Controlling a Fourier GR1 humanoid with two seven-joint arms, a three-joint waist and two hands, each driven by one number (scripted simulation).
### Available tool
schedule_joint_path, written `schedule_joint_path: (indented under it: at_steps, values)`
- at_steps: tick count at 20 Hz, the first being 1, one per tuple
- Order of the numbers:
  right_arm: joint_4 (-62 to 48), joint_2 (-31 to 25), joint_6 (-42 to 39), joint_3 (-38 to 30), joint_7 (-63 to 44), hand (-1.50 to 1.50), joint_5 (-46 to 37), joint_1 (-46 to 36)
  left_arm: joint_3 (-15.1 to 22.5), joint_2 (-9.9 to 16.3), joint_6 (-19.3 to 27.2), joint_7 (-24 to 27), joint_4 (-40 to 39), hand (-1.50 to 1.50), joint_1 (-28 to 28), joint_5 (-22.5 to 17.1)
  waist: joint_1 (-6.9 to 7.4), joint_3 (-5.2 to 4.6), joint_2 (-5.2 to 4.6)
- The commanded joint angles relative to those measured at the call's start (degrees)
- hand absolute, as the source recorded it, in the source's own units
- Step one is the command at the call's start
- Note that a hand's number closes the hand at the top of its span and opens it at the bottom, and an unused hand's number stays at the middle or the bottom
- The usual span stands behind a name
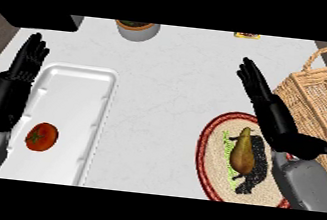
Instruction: Pick the pear from the placemat and place it in the basket
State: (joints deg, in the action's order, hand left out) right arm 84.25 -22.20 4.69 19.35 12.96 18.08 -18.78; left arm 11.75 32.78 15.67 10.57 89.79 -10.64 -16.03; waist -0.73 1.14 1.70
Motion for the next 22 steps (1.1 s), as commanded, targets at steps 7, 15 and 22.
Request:
schedule_joint_path:
  at_steps: [7, 15, 22]
  values:
    - [-2.6, -19.6, -16.7, -3.4, 7.8, 1.5, -8.8, -8.3, 0.3, -2.0, -1.5, -12.8, -7.0, 0.0, 1.7, -4.8, 2.02, -1.59, -3.02]
    - [-3.6, 2.8, 9.9, 12.4, 9.6, -1.5, -33.3, -3.0, -1.6, -1.5, -3.8, -17.4, -9.7, 0.0, 0.5, -6.6, 1.27, -1.14, -1.69]
    - [8.3, 1.6, 1.3, 15.6, -30.4, -1.5, -39.4, -11.5, -2.8, -0.5, -5.6, -18.9, -11.0, 0.0, 0.4, -6.9, 0.24, -1.39, -0.86]
